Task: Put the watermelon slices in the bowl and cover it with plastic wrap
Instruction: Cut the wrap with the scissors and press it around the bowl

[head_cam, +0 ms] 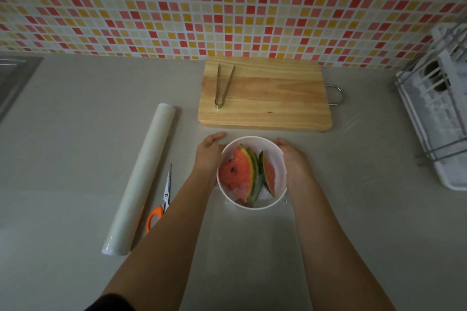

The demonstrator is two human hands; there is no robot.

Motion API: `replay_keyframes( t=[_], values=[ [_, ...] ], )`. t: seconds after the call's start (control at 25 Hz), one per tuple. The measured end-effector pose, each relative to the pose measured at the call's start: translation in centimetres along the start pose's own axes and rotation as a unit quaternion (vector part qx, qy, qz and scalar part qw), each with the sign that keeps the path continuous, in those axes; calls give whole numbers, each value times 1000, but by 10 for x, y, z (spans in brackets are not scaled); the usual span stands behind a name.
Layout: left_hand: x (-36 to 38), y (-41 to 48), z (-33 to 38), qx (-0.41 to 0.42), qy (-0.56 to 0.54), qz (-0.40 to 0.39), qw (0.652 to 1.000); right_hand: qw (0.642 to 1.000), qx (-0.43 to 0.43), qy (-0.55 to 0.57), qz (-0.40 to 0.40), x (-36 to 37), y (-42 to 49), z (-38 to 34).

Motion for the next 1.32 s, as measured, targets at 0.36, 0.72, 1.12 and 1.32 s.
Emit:
replay_keyframes(
  t=[0.36,0.72,1.12,1.32],
  values=[
    [0,-3,4,-14,-11,-9,1000,989,-65,128,21,-5,3,-2],
    [-1,-7,4,-30,-35,5,999,882,-299,325,165,-54,-23,-8],
    [-2,-3,-1,-16,-39,6,999,970,-230,-35,72,-44,-29,30],
    [-2,-4,-3,-19,-50,3,999,959,-262,-2,103,-43,-27,36]
  ],
)
Point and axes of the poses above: each hand's wrist, its own y-axis towards the middle knuckle, its own x-axis out of the palm, z = x × y, the point moved 3 cm from there along y, towards the middle knuckle, and after that the axes turned 14 degrees about y, right-handed, at the moved point
